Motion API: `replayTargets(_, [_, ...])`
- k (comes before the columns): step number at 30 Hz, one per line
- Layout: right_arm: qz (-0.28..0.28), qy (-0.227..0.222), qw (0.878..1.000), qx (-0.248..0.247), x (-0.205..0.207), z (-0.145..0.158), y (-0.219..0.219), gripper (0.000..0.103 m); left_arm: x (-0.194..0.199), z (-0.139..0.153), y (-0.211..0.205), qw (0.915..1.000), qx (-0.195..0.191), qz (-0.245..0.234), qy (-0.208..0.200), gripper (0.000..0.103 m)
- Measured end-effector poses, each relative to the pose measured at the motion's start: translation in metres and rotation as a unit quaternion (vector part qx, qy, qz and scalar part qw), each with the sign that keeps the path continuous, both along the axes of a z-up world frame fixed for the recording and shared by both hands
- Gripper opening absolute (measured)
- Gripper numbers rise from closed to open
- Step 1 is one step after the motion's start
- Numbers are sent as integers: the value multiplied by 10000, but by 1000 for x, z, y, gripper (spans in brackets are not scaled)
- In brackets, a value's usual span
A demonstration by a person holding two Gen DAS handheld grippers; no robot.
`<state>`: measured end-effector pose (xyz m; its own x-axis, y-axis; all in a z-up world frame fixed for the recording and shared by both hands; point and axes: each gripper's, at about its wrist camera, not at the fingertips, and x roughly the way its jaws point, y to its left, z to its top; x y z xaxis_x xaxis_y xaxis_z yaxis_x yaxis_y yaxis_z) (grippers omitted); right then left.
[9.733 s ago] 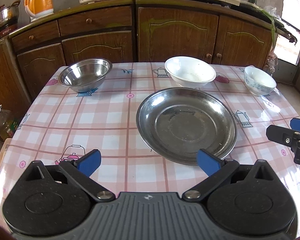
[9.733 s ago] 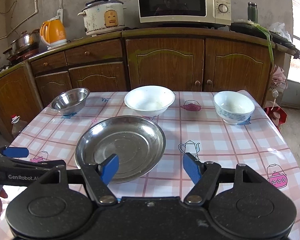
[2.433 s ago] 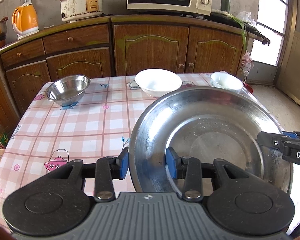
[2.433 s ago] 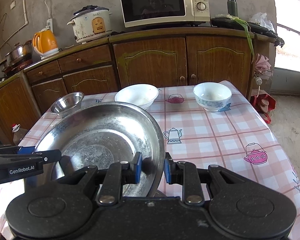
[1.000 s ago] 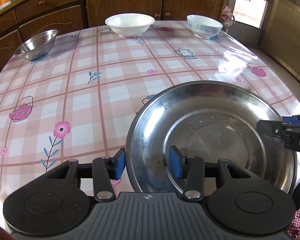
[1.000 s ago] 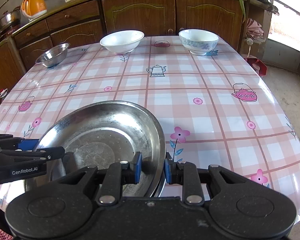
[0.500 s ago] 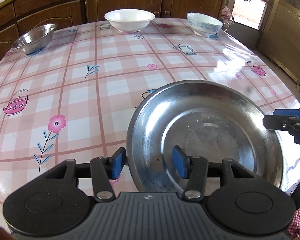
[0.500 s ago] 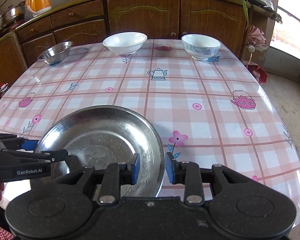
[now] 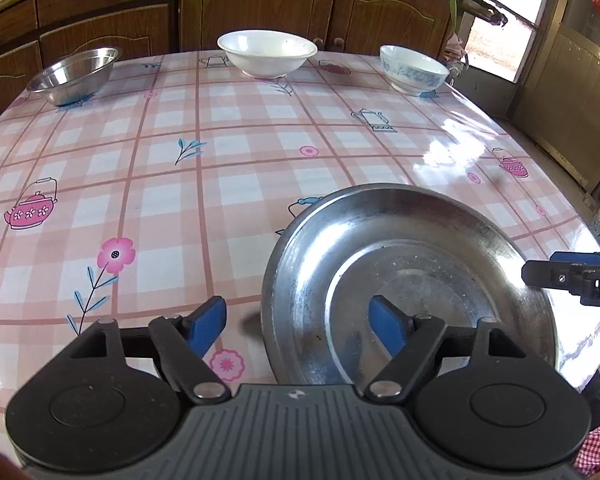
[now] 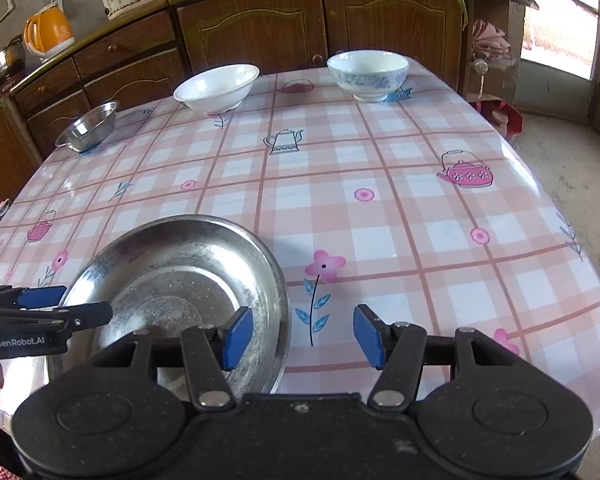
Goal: Organize plates and bowls
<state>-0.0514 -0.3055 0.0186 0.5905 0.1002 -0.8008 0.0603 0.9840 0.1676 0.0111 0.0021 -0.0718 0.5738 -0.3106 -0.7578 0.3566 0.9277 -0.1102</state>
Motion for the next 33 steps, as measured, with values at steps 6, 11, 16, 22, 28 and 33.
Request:
replayTargets(6, [-4,179,9983,562,4,-15,-5,69,4,-5,0,9998,-109,-65,129,78])
replayTargets(11, [66,172,9965,810,7,-23,-4,64,4,-5,-7,9998,-39,-193,43,72])
replayTargets(16, [115,109,9974,707,10,-22,4,35,3,-5,-12,9997,-31,-258,8,61])
replayTargets(22, [101,-25,9985,534,11,-17,8,34,5,2,-5,9998,-176,-71,36,54])
replayTargets(28, [66,-254,9984,504,20,0,8,34,8,20,-7,9996,-138,-24,-228,54])
replayTargets(33, [212,-441,9979,413,33,15,16,34,19,34,-3,9989,-152,144,-414,54])
